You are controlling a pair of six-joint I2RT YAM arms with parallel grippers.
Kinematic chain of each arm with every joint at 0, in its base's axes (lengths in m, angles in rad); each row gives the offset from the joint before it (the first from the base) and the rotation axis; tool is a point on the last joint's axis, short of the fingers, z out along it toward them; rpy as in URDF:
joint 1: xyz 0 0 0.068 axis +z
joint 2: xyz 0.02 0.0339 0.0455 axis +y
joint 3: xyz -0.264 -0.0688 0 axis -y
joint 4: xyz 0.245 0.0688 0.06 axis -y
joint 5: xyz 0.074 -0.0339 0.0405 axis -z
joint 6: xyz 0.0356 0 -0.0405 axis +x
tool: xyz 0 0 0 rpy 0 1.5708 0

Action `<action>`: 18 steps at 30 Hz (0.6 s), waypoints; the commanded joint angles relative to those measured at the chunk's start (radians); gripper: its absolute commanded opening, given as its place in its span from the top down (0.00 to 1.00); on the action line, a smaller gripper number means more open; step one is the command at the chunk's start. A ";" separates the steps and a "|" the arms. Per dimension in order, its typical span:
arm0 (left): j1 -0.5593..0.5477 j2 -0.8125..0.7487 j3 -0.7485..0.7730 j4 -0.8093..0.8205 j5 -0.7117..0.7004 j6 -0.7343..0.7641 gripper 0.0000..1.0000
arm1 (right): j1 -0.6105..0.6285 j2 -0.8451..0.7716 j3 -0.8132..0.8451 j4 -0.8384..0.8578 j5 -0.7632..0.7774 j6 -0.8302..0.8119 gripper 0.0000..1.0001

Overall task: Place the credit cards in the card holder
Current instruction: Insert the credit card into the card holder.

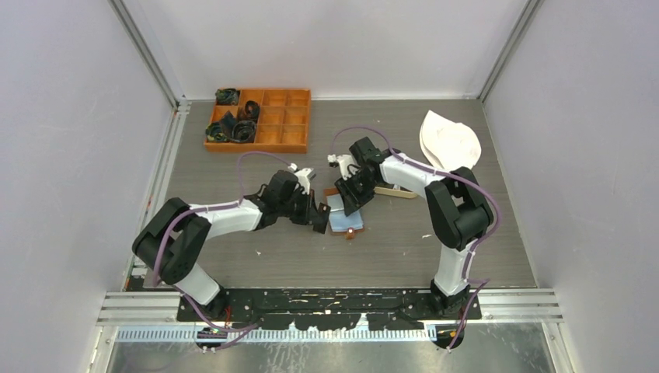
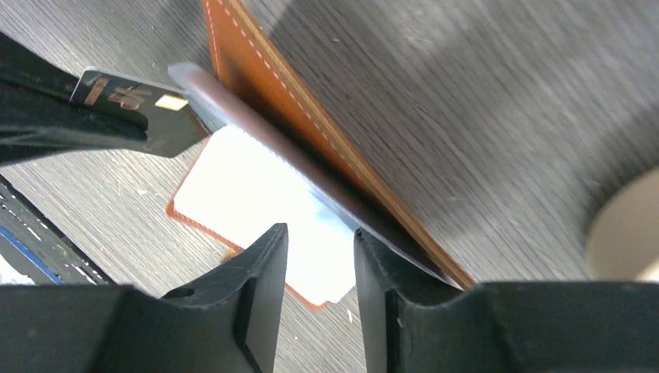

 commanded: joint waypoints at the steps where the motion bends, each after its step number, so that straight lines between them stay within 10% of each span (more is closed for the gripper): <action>1: 0.012 0.031 0.051 0.008 -0.001 0.028 1.00 | -0.048 -0.100 0.024 -0.027 0.019 -0.045 0.55; 18: 0.007 0.079 0.088 0.046 0.182 0.053 1.00 | -0.076 -0.052 0.028 0.087 0.101 -0.039 0.51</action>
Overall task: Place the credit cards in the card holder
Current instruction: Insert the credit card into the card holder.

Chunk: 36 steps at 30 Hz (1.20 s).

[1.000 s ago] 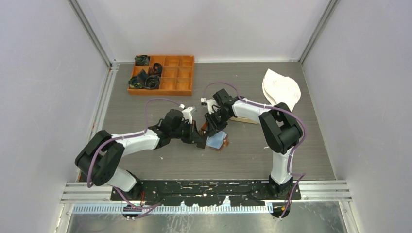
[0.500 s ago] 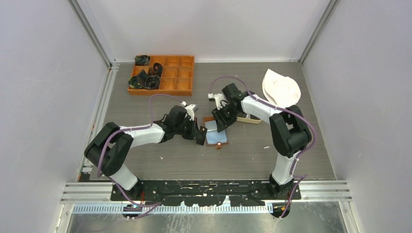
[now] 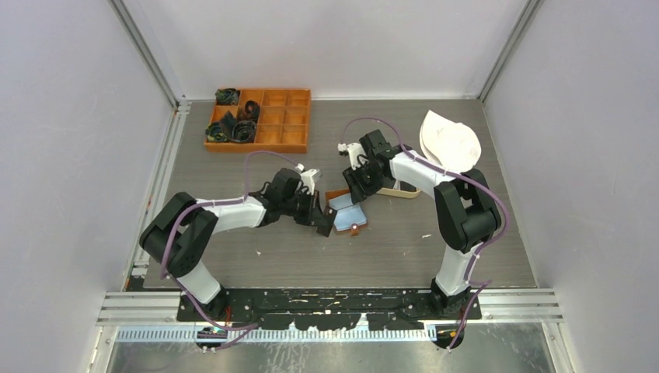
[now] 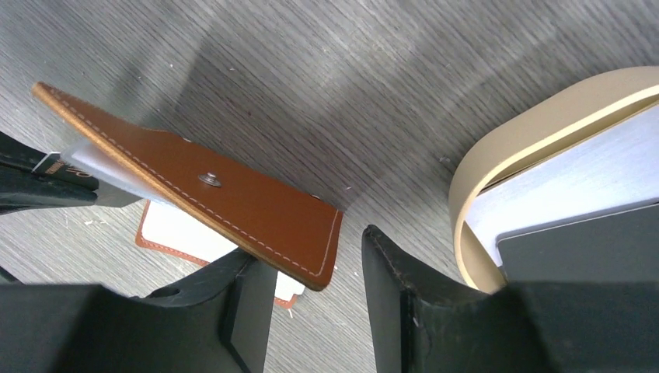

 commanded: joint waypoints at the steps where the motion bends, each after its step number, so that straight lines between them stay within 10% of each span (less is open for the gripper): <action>1: -0.003 0.023 0.047 0.037 0.064 0.033 1.00 | 0.001 0.006 0.037 0.040 -0.020 -0.041 0.51; 24: -0.024 -0.060 0.184 -0.222 -0.063 0.383 1.00 | 0.059 0.211 0.357 -0.217 -0.337 -0.404 0.59; 36: -0.001 0.052 0.234 -0.176 -0.126 0.362 1.00 | 0.024 0.081 0.327 -0.201 -0.138 -0.271 0.49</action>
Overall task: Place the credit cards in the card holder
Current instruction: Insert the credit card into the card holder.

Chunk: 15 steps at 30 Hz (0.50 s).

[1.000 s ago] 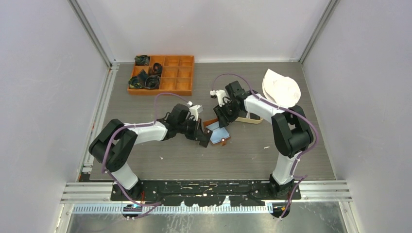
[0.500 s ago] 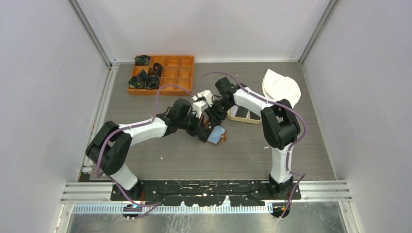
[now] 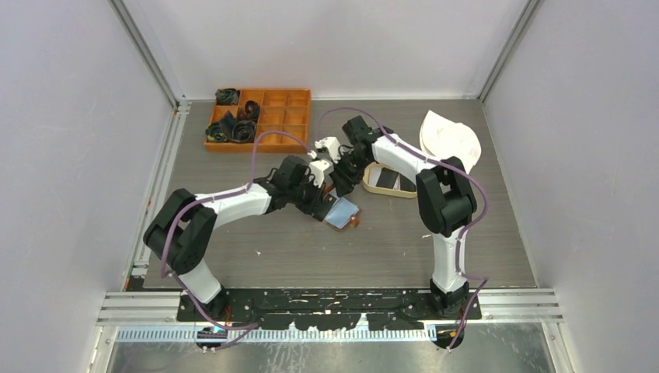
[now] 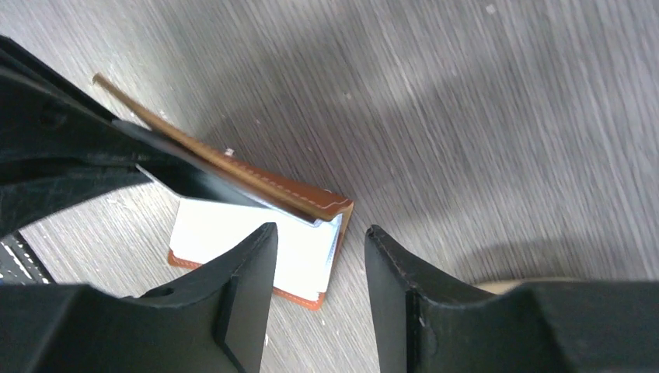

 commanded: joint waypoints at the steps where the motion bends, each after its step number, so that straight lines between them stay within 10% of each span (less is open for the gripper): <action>1: 0.012 0.041 0.067 0.031 -0.009 -0.008 1.00 | -0.032 -0.152 -0.019 -0.015 0.055 0.059 0.48; 15: 0.036 0.127 0.135 0.021 0.078 -0.040 1.00 | -0.126 -0.415 -0.510 0.270 -0.123 0.246 0.44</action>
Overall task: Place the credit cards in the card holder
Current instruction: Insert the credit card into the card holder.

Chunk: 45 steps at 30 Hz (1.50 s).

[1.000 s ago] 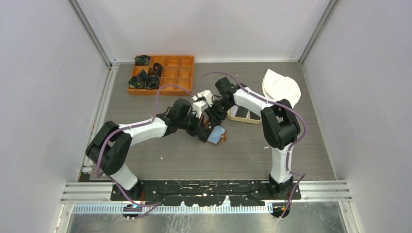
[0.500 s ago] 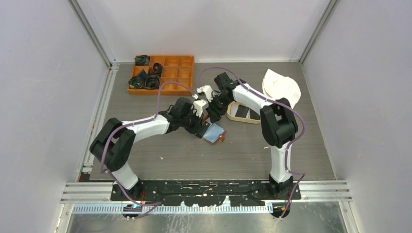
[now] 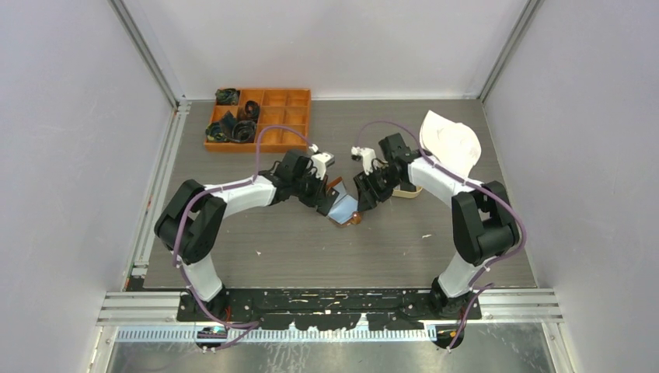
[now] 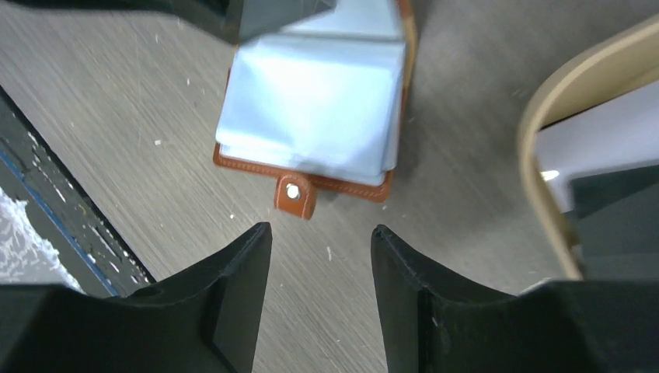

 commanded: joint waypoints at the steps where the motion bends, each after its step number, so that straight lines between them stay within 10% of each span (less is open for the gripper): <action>1: 0.009 0.023 0.044 0.013 0.053 -0.015 1.00 | 0.011 -0.098 -0.140 0.194 -0.082 0.001 0.44; 12: 0.018 0.052 0.077 -0.024 0.097 -0.075 1.00 | 0.146 -0.092 -0.196 0.301 0.189 -0.163 0.41; 25: 0.097 0.185 0.245 -0.179 0.277 -0.203 1.00 | 0.164 -0.084 -0.183 0.302 0.362 -0.360 0.72; 34: 0.116 0.232 0.263 -0.173 0.322 -0.265 1.00 | 0.163 -0.068 -0.178 0.336 0.383 -0.451 0.74; 39: 0.128 0.243 0.256 -0.152 0.332 -0.311 1.00 | 0.153 -0.069 -0.159 0.330 0.386 -0.435 0.64; 45: 0.135 0.247 0.221 -0.089 0.342 -0.358 1.00 | 0.051 -0.172 -0.124 0.352 0.186 -0.208 0.30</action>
